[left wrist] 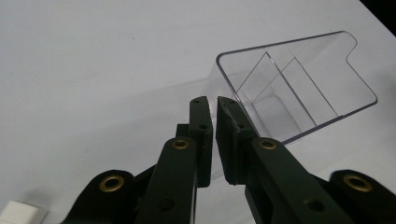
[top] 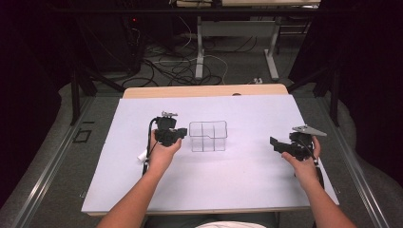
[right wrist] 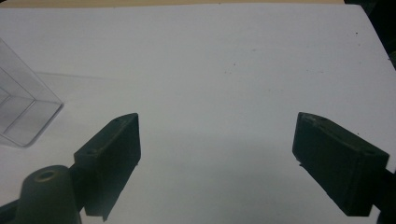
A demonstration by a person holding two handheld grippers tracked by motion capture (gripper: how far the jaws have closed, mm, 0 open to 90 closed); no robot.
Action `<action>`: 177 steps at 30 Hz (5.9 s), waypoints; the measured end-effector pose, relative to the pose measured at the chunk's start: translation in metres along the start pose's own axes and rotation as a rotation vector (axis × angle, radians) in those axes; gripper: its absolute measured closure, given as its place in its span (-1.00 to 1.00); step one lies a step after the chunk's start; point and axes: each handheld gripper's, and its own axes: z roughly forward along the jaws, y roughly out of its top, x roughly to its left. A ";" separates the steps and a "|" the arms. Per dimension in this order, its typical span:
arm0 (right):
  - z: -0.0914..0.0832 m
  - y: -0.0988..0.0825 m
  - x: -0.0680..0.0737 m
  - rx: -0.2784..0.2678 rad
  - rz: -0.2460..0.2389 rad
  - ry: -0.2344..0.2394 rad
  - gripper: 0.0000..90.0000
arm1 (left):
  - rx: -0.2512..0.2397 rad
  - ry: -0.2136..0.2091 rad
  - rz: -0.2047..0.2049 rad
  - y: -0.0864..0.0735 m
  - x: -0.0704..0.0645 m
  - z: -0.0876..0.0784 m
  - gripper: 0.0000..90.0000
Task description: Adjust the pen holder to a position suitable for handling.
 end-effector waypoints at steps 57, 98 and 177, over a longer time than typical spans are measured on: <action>0.001 -0.001 0.000 0.011 0.005 0.003 -0.67 | 0.033 0.133 0.046 -0.037 0.124 -0.054 -0.46; 0.002 -0.002 0.002 0.023 -0.007 0.017 -0.67 | 0.252 0.111 0.226 -0.057 0.118 -0.020 -0.32; 0.004 -0.003 0.003 0.033 -0.021 0.023 -0.67 | 0.361 0.057 0.220 -0.053 0.116 -0.025 0.49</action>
